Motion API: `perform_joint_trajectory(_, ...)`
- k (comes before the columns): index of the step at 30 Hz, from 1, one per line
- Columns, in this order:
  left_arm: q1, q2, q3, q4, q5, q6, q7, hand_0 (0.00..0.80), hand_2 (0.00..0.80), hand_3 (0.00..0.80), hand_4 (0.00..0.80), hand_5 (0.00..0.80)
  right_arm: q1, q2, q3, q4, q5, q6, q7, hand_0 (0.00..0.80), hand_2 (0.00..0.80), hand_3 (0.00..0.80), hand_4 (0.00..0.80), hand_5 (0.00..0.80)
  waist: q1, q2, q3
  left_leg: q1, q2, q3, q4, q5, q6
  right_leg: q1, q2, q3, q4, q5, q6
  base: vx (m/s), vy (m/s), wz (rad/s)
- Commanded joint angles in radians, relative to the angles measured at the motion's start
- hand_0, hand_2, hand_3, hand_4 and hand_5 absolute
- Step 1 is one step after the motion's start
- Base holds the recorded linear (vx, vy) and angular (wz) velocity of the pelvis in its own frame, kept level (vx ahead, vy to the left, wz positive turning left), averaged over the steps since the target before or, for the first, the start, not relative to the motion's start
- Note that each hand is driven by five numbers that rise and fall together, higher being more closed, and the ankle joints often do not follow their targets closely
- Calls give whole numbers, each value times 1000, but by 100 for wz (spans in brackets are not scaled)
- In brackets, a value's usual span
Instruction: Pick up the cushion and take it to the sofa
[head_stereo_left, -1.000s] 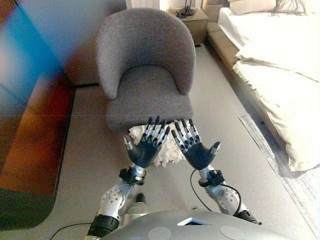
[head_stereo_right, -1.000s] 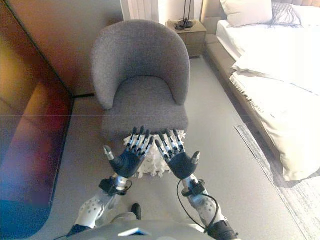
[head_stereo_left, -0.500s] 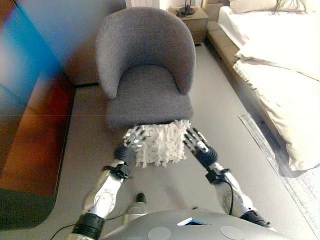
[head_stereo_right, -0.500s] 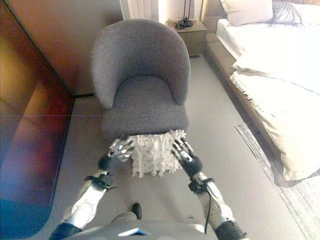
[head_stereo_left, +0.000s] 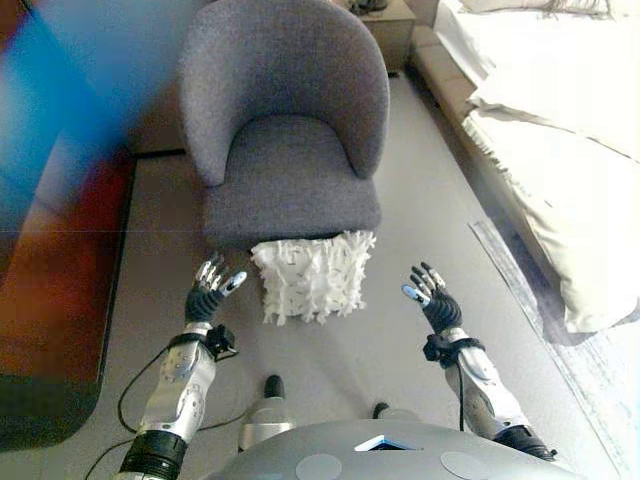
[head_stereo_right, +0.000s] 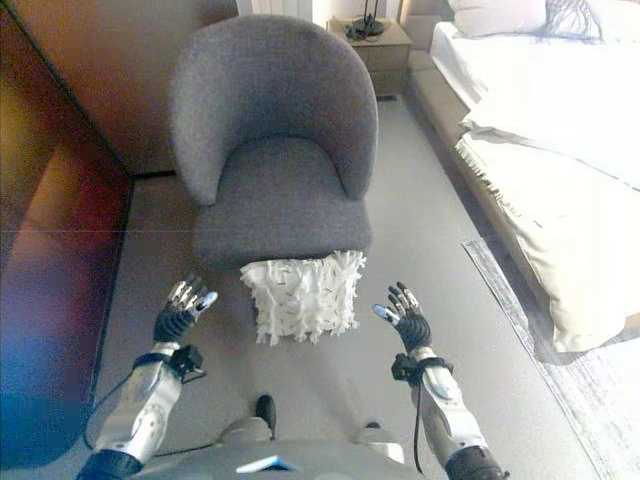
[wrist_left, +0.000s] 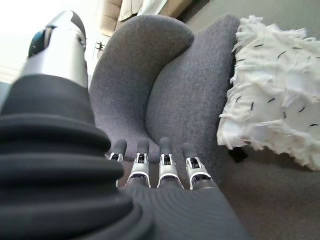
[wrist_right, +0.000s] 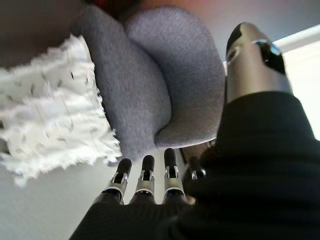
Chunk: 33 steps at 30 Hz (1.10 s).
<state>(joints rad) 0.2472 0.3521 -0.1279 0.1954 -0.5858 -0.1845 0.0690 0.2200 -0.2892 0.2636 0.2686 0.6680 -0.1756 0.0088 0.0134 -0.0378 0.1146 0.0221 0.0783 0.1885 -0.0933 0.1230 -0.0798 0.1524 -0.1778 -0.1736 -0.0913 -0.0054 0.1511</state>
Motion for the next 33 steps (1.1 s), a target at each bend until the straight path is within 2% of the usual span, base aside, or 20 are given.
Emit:
perform_joint_trajectory(1, -35, 4, 53, -29, -33, -87, -57, 0, 0, 0, 0, 0, -26, 8, -46, -73, 48, -47, 63, 0, 0, 0, 0, 0, 4, -7, 24, 44, -40, 46, 71, -169, 57, -78, 1, -58, 10, 61, 6, 55, 55, -4)
perform_joint_trajectory(6, -41, 21, 60, -44, -46, -78, -61, 0, 0, 0, 0, 0, -43, 3, -30, -85, 55, -57, 46, 0, 0, 0, 0, 0, 2, -18, 40, 18, -46, 56, 135, -195, 73, -99, -28, -36, 49, 64, 19, 26, 69, -3)
perform_joint_trajectory(9, -66, 28, 65, -30, -55, -75, -57, 0, 0, 0, 0, 0, -63, 19, -21, -85, 100, -55, 42, 0, 0, 0, 0, 0, 1, -23, 57, -1, -46, 56, 192, -220, 94, -106, -58, -19, 129, 43, 23, 7, 94, -15)
perform_joint_trajectory(11, -86, 35, 66, -22, -51, -75, -68, 0, 0, 0, 0, 0, -67, 34, -24, -87, 100, -58, 38, 0, 0, 0, 0, 0, 1, -28, 65, -25, -51, 51, 233, -241, 120, -134, -88, -4, 252, 49, 16, 1, 102, -9)
perform_joint_trajectory(13, -92, 47, 66, -37, -44, -58, -73, 0, 0, 0, 0, 0, -54, 46, -23, -84, 102, -67, 34, 0, 0, 0, 0, 0, 5, -27, 70, -42, -66, 43, 254, -258, 150, -180, -121, 5, 401, 90, 5, 26, 144, -4)
perform_joint_trajectory(16, -82, 48, 71, -36, -68, -27, -67, 0, 0, 0, 0, 0, -23, 55, -19, -83, 91, -62, 30, 0, 0, 0, 0, 0, -5, -9, 73, -21, -78, 25, 243, -270, 166, -282, -142, 38, 607, 155, -3, 78, 167, -5)
perform_joint_trajectory(17, -73, 48, 80, -39, -82, -16, -76, 0, 0, 0, 0, 0, -10, 53, -17, -86, 92, -60, 40, 0, 0, 0, 0, 0, -10, -7, 76, -5, -81, 25, 240, -278, 168, -311, -149, 43, 639, 174, -4, 167, 117, 1)
perform_joint_trajectory(20, -56, 58, 83, -46, -86, -8, -87, 0, 0, 0, 0, 0, 21, 43, -30, -86, 103, -53, 58, 0, 0, 0, 0, 0, -32, -15, 70, 27, -101, 10, 234, -300, 167, -337, -119, 55, 534, 174, -3, 222, 2, 4)
perform_joint_trajectory(25, -93, 82, 36, -55, -89, 1, -79, 0, 0, 0, 0, 0, 16, 29, -33, -90, 132, -67, 29, 0, 0, 0, 0, 0, -84, -49, 73, 43, -144, -38, 259, -361, 160, -397, -58, 101, 127, 214, 41, 283, -119, 6)
perform_joint_trajectory(28, -84, 90, 34, -69, -97, 17, -106, 0, 0, 0, 0, 0, 28, 23, -50, -77, 145, -59, 39, 0, 0, 0, 0, 0, -96, -49, 76, 87, -152, -55, 260, -386, 163, -432, -42, 80, 50, 248, 46, 455, -114, 88)
perform_joint_trajectory(30, -64, 80, 34, -73, -92, 30, -110, 0, 0, 0, 0, 0, 38, 30, -60, -62, 146, -54, 41, 0, 0, 0, 0, 0, -97, -54, 73, 121, -155, -64, 275, -420, 169, -441, -54, 65, 64, 268, 43, 556, -143, 23)
perform_joint_trajectory(33, -10, 54, 42, -74, -77, 19, -106, 0, 0, 0, 0, 0, 58, 32, -70, -55, 136, -36, 68, 0, 0, 0, 0, 0, -99, -61, 49, 167, -146, -42, 315, -473, 172, -423, -75, 17, 81, 251, 43, 588, -181, -14)
